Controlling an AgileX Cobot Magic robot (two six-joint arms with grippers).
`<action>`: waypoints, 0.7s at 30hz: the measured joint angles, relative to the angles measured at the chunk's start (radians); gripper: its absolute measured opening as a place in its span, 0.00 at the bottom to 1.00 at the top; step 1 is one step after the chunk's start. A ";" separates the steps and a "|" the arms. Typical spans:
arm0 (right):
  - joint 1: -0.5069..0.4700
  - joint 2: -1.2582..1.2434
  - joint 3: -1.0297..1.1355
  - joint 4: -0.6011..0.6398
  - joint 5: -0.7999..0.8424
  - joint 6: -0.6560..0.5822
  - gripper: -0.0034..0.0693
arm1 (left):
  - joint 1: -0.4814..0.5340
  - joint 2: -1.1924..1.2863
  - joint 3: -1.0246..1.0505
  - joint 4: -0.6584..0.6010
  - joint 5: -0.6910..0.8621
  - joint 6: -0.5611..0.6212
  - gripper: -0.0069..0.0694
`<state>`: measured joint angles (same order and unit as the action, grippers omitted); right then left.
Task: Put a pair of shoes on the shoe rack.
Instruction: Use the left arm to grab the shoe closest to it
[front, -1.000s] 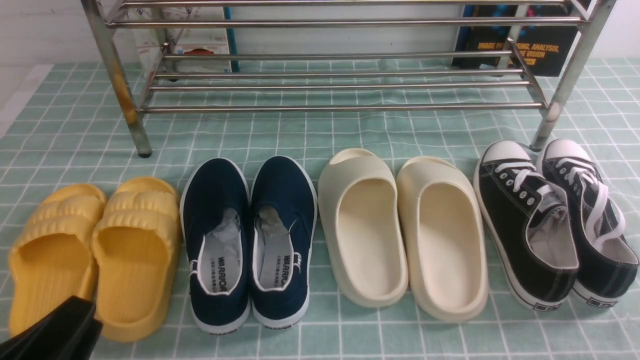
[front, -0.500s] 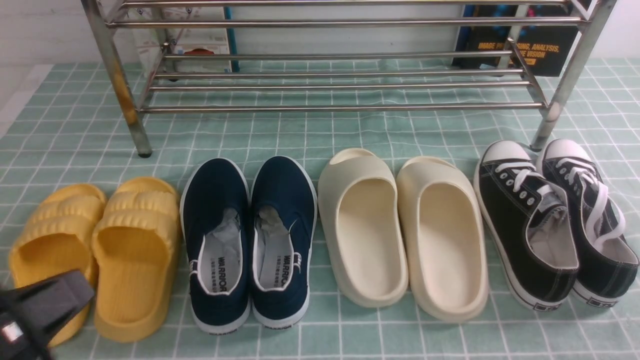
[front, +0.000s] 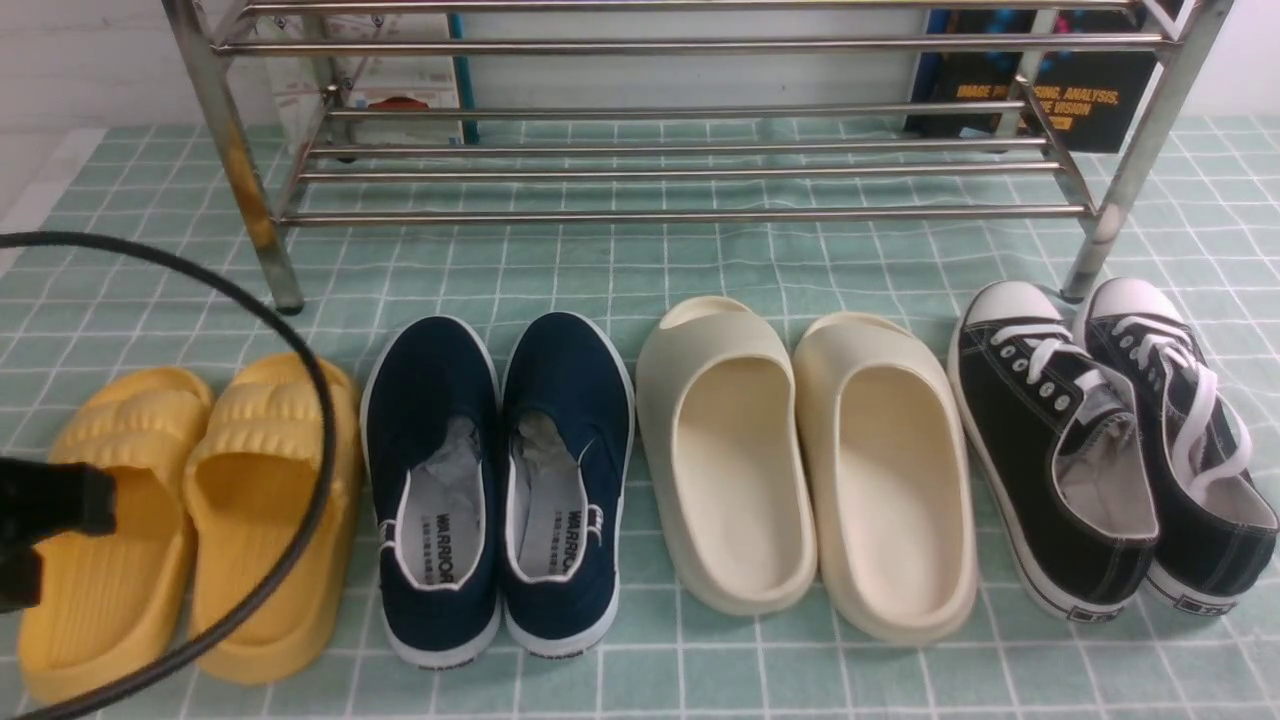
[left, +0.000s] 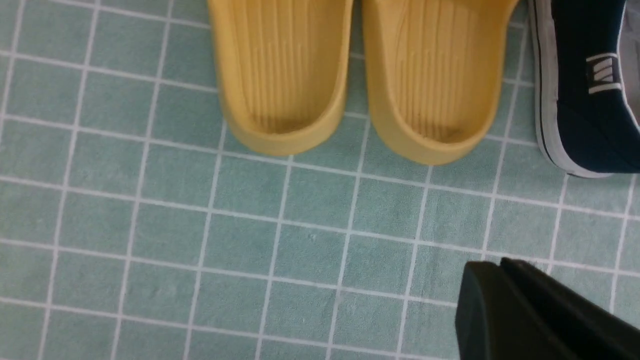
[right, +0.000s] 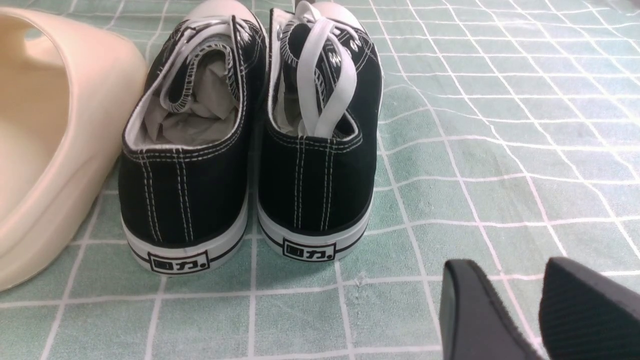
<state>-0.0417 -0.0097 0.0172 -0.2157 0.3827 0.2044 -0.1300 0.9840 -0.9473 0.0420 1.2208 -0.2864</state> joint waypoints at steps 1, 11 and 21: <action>0.000 0.000 0.000 0.000 0.000 0.000 0.39 | -0.011 0.007 -0.001 0.000 -0.001 0.000 0.18; 0.000 0.000 0.000 0.000 0.000 0.000 0.39 | -0.251 0.343 -0.146 -0.004 -0.087 -0.074 0.64; 0.000 0.000 0.000 0.000 0.000 0.000 0.39 | -0.262 0.647 -0.220 0.016 -0.201 -0.182 0.70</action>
<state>-0.0417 -0.0097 0.0172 -0.2157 0.3827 0.2044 -0.3924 1.6315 -1.1671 0.0585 1.0201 -0.4682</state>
